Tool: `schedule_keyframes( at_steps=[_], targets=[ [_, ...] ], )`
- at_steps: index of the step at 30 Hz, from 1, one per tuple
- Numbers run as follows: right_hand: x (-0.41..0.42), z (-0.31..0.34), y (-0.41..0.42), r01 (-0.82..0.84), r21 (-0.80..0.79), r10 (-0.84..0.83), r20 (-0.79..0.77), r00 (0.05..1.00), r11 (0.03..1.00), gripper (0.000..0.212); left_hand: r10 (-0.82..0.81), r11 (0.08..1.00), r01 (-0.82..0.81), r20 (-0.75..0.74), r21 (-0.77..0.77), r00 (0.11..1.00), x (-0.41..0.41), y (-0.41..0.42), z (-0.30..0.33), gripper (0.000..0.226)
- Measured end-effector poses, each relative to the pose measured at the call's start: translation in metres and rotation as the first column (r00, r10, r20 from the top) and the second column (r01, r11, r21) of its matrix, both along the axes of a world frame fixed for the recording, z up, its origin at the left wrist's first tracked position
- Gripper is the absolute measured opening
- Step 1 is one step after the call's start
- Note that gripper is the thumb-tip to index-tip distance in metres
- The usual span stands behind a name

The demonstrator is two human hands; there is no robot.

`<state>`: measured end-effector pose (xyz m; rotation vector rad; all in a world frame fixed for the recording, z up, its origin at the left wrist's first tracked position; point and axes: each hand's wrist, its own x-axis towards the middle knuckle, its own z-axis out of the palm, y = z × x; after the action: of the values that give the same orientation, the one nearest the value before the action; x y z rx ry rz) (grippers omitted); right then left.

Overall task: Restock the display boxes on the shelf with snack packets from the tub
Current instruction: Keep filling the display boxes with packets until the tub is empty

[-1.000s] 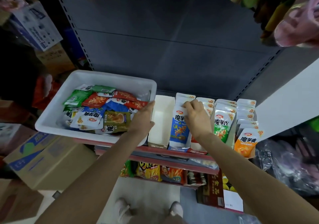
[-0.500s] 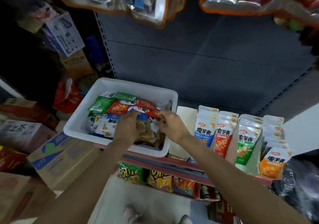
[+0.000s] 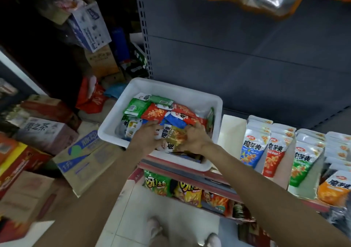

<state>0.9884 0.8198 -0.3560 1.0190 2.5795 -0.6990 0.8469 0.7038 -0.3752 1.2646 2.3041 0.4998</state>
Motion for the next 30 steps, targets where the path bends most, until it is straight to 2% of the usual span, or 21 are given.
schedule_keyframes(
  at_steps=[3, 5, 7, 9, 11, 13, 15, 17, 19, 22, 24, 25, 27, 30],
  targets=[
    [0.014, 0.012, 0.001, 0.090, 0.077, -0.087, -0.049, 0.995, 0.993, 0.067, 0.150, 0.965, -0.146, -0.001, 0.219, 0.989, 0.009, 0.006, 0.007, 0.029],
    [0.026, 0.021, 0.003, 0.184, 0.072, -0.176, -0.113, 0.978, 0.980, 0.067, 0.259, 0.922, -0.259, 0.039, 0.287, 0.965, 0.018, 0.015, 0.015, 0.014],
    [0.037, 0.029, 0.008, 0.267, 0.036, -0.257, -0.175, 0.950, 0.963, 0.069, 0.304, 0.929, -0.319, 0.104, 0.186, 0.947, 0.030, 0.027, 0.026, 0.033],
    [0.045, 0.034, 0.016, 0.312, -0.024, -0.309, -0.240, 0.920, 0.950, 0.072, 0.320, 0.937, -0.347, 0.305, 0.037, 0.897, 0.045, 0.041, 0.036, 0.047],
    [0.054, 0.037, 0.023, 0.320, -0.073, -0.327, -0.290, 0.899, 0.945, 0.075, 0.320, 0.921, -0.389, 0.570, -0.003, 0.756, 0.063, 0.052, 0.045, 0.041],
    [0.067, 0.042, 0.026, 0.293, -0.109, -0.313, -0.325, 0.893, 0.950, 0.077, 0.243, 0.887, -0.450, 0.723, 0.104, 0.647, 0.080, 0.061, 0.052, 0.026],
    [0.082, 0.048, 0.029, 0.258, -0.162, -0.300, -0.341, 0.891, 0.952, 0.071, 0.138, 0.850, -0.471, 0.763, 0.236, 0.632, 0.093, 0.068, 0.056, 0.019],
    [0.097, 0.050, 0.034, 0.226, -0.255, -0.319, -0.425, 0.847, 0.940, 0.048, 0.068, 0.863, -0.415, 0.747, 0.289, 0.662, 0.103, 0.073, 0.062, 0.019],
    [0.111, 0.052, 0.040, 0.234, -0.416, -0.444, -0.535, 0.718, 0.879, 0.030, 0.021, 0.913, -0.294, 0.686, 0.283, 0.727, 0.112, 0.078, 0.062, 0.015],
    [0.128, 0.058, 0.051, 0.268, -0.515, -0.572, -0.634, 0.521, 0.814, 0.026, -0.092, 0.958, -0.092, 0.596, 0.272, 0.798, 0.124, 0.086, 0.061, 0.018],
    [0.135, 0.064, 0.059, 0.268, -0.571, -0.626, -0.645, 0.439, 0.776, 0.026, -0.119, 0.950, -0.065, 0.545, 0.307, 0.830, 0.132, 0.091, 0.060, 0.010],
    [0.139, 0.066, 0.062, 0.276, -0.585, -0.643, -0.638, 0.424, 0.763, 0.026, -0.103, 0.942, -0.077, 0.498, 0.327, 0.861, 0.135, 0.093, 0.059, 0.008],
    [0.144, 0.067, 0.068, 0.306, -0.586, -0.659, -0.629, 0.413, 0.750, 0.019, -0.039, 0.938, -0.089, 0.356, 0.336, 0.934, 0.137, 0.096, 0.056, 0.021],
    [0.145, 0.060, 0.076, 0.389, -0.540, -0.665, -0.631, 0.400, 0.747, 0.019, -0.038, 0.978, 0.021, 0.079, 0.206, 0.996, 0.133, 0.094, 0.045, 0.046]
  ],
)
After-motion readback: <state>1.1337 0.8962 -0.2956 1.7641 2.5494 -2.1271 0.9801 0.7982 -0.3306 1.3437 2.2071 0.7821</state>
